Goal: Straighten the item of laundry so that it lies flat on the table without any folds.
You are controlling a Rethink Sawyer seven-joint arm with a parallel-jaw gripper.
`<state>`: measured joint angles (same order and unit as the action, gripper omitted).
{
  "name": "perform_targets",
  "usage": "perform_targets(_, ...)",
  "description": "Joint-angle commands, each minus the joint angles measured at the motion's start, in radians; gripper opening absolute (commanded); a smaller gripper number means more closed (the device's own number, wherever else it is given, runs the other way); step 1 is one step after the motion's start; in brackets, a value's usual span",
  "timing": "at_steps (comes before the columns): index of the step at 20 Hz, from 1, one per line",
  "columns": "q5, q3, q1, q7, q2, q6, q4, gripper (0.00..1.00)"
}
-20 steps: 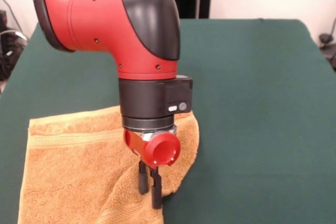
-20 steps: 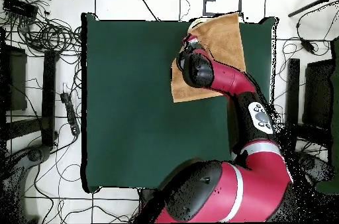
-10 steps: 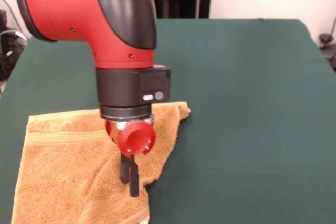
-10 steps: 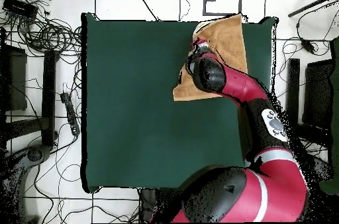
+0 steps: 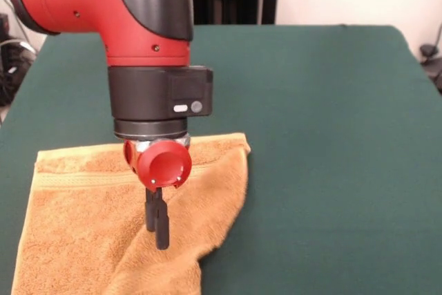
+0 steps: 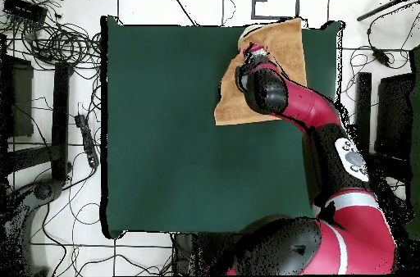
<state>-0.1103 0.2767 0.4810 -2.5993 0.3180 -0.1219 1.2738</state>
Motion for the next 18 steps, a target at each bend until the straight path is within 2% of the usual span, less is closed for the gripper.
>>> perform_targets(1,0.024,0.144,-0.016,-0.046,0.007,-0.027,0.097,1.00)
perform_targets(8,0.033,0.133,-0.015,-0.045,0.031,-0.062,0.093,1.00)
perform_targets(11,0.043,0.073,-0.037,-0.045,0.043,-0.138,0.087,1.00)
perform_targets(18,0.051,-0.136,-0.130,-0.074,0.074,-0.365,0.046,1.00)
